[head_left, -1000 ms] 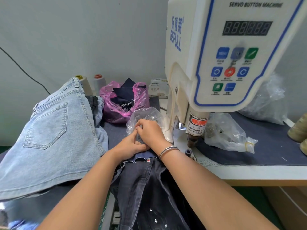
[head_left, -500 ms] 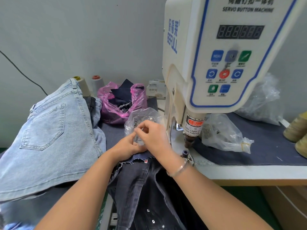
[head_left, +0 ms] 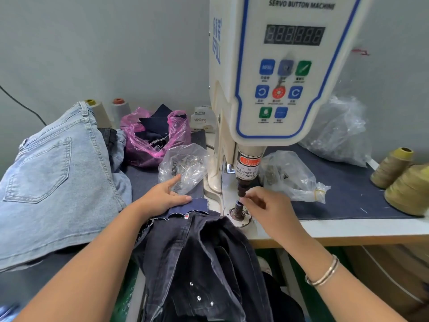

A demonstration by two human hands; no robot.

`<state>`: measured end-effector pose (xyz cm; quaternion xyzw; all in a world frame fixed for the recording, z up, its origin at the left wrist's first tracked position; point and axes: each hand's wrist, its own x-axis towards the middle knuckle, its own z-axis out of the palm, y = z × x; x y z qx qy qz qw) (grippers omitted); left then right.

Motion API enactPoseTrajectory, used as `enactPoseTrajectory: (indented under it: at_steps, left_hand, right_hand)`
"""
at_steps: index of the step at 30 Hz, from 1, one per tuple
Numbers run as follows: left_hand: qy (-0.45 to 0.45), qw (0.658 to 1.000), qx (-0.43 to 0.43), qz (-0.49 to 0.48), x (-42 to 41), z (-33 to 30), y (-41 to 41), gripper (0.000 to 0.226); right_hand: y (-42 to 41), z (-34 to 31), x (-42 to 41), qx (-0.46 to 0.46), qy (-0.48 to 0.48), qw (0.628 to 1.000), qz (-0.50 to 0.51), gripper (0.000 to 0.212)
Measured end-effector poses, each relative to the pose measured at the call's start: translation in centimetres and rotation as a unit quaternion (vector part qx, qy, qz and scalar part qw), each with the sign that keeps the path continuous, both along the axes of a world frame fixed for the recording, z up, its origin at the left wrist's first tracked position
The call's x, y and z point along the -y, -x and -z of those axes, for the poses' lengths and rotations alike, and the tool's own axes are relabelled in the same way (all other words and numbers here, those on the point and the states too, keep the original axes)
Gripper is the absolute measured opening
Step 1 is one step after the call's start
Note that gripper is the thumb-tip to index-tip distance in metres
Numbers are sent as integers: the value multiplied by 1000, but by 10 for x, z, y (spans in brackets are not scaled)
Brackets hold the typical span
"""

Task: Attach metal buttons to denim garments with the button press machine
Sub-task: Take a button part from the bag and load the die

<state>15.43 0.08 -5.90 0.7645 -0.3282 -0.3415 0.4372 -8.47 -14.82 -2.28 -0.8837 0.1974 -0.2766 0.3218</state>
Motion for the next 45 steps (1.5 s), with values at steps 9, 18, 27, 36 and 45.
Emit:
enactPoseTrajectory:
  at_steps: [9, 18, 27, 36, 45]
  left_hand:
    - [3, 1000, 3, 2, 1, 3, -4, 86]
    - [11, 1000, 9, 7, -3, -1, 1, 83]
    - [108, 964, 202, 136, -23, -61, 48, 67]
    - [116, 939, 220, 239, -46, -109, 97, 32]
    - [75, 905, 312, 280, -33, -118, 102, 24]
  right_hand:
    - [-1, 0, 9, -18, 33, 999, -32, 3]
    - [11, 3, 0, 61, 23, 998, -17, 16]
    - [20, -16, -51, 93, -95, 987, -86, 24]
    - [16, -31, -55, -29, -239, 956, -170, 16]
    - [19, -40, -41, -156, -175, 948, -214, 32]
